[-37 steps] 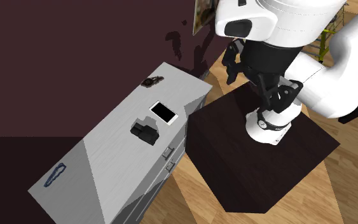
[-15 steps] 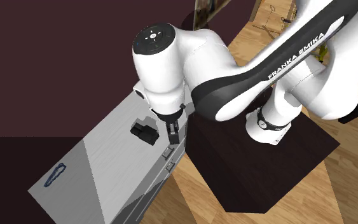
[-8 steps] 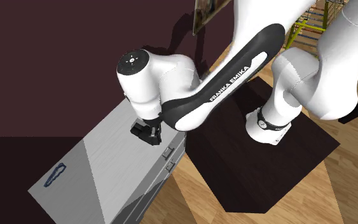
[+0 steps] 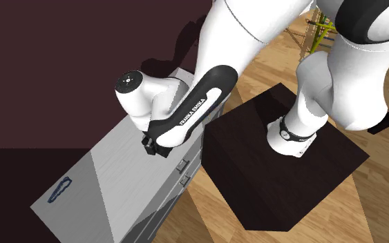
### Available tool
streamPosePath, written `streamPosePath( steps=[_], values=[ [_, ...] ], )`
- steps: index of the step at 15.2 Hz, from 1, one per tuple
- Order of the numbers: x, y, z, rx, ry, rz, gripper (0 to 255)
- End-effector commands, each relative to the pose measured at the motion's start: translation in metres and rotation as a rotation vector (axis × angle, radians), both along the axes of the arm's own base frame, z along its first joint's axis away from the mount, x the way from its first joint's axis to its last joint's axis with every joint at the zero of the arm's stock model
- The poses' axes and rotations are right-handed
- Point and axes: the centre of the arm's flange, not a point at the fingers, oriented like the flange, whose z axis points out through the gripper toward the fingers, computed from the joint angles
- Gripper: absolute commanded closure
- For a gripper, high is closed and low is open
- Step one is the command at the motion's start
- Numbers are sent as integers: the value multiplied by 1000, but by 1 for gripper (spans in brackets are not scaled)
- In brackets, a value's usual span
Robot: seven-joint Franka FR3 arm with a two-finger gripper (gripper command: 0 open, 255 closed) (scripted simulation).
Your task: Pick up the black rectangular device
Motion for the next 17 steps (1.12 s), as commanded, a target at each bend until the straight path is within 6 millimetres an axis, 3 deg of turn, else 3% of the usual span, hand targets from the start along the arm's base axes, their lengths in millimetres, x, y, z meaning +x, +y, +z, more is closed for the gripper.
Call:
streamPosePath(
  steps=[1, 4, 12, 14, 15, 17],
  values=[
    [2, -18, -23, -3, -2, -45, 0],
    [8, -44, -52, -6, -5, -111, 0],
    [9, -45, -94, -6, -5, -115, 0],
    [9, -45, -94, -6, -5, -115, 0],
    [8, -45, -94, -6, -5, -115, 255],
    [8, -45, -94, -6, -5, -115, 255]
  ],
)
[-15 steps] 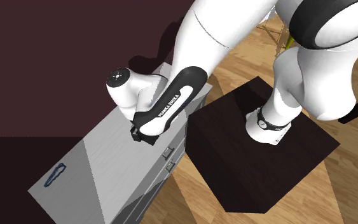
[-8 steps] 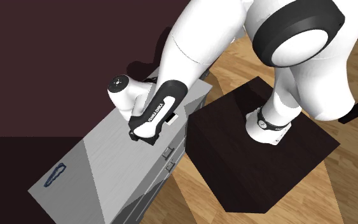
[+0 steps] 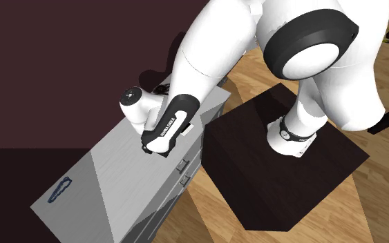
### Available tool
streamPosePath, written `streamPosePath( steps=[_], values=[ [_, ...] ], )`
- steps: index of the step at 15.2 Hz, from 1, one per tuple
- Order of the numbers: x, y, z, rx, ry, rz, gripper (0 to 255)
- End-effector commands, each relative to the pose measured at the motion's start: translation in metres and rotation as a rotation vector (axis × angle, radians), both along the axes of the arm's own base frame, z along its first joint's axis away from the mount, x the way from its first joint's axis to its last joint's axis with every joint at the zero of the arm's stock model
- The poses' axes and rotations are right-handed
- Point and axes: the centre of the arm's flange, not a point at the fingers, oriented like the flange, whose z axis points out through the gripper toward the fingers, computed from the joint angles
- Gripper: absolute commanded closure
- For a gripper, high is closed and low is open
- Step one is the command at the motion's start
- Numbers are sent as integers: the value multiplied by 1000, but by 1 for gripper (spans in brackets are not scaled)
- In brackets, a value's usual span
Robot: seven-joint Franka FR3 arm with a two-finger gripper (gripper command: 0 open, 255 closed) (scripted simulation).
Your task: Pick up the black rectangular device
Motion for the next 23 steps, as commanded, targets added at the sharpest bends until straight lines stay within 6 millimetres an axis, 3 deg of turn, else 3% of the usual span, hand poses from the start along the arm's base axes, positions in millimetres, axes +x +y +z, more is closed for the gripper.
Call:
streamPosePath(
  steps=[1, 7, 23],
  values=[
    [0, 0, 0, 1, 1, 0, 255],
    [0, 0, -1, 1, 1, 0, 255],
    [0, 0, 79, 1, 1, 0, 255]
  ],
)
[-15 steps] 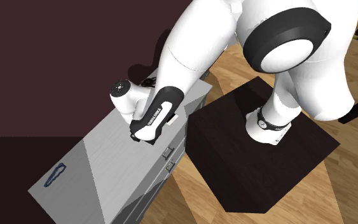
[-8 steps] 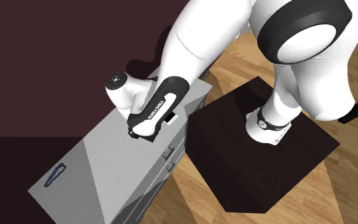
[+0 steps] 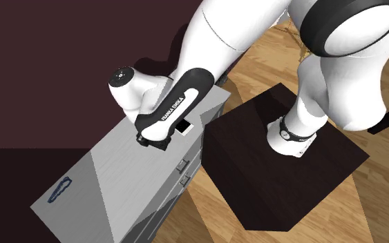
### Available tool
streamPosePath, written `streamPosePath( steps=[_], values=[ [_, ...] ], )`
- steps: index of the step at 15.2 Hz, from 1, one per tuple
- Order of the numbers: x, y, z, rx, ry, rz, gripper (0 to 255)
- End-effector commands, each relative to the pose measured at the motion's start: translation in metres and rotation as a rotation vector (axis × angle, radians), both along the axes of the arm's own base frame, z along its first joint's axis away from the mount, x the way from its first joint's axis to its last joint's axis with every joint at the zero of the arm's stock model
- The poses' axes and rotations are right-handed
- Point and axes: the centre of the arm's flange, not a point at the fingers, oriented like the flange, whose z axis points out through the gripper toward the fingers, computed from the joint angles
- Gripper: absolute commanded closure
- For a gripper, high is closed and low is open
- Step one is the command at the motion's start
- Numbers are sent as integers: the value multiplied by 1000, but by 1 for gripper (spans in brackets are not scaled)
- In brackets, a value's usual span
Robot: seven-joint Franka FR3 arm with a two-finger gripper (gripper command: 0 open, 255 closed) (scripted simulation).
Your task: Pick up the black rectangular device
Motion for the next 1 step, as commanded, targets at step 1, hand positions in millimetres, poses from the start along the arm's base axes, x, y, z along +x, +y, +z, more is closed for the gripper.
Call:
streamPosePath(
  steps=[1],
  values=[
    [0, 0, 3, 0, 0, 0, 255]
  ],
)
